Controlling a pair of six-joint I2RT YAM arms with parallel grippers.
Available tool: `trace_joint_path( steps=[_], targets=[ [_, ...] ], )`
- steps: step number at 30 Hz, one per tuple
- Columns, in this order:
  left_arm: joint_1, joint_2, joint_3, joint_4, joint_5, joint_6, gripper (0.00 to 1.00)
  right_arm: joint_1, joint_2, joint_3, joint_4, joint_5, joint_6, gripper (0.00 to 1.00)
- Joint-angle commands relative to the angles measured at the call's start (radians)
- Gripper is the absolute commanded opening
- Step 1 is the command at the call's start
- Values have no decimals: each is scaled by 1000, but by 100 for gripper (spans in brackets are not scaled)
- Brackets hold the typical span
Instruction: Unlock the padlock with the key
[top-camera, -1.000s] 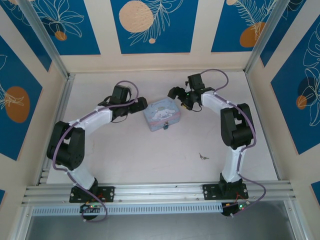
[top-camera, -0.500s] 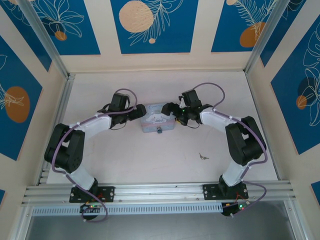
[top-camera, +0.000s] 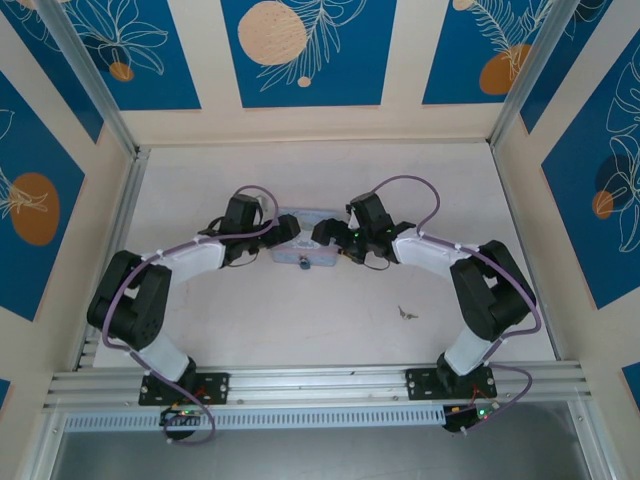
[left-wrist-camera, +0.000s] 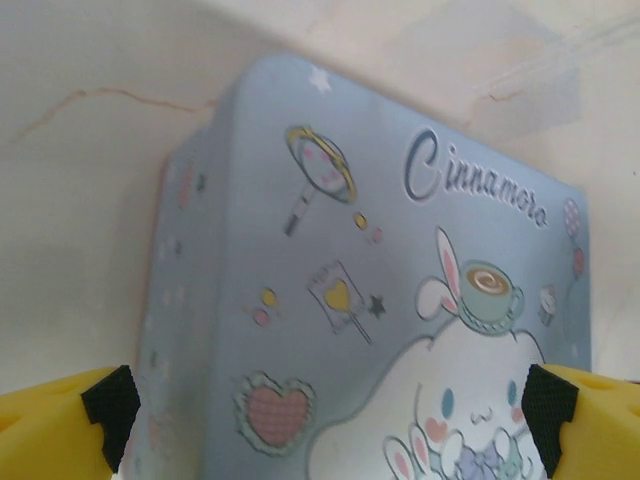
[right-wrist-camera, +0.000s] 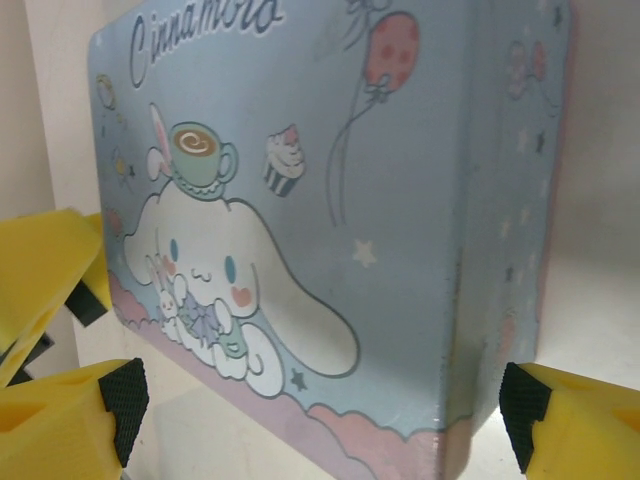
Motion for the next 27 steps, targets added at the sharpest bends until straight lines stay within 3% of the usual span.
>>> trace_joint_path(
  steps=[1,10,15,18,27],
  targets=[
    [-24,-50,-32,51,43,-32,99,-4,-58,-21,-14,46,14,93],
    [-41,-94,-76,38,3,-28,99,-33,-222,-72,-162,187,-8,94],
    [-31,-168,-59,-139,-203,25,99,-50,-328,-99,-407,307,18,93],
    [-19,-215,-57,-194,-254,39,99,-59,-388,-144,-521,358,20,91],
    [-18,-241,-54,-204,-155,21,99,-88,-459,-296,-621,410,7,86]
  ],
)
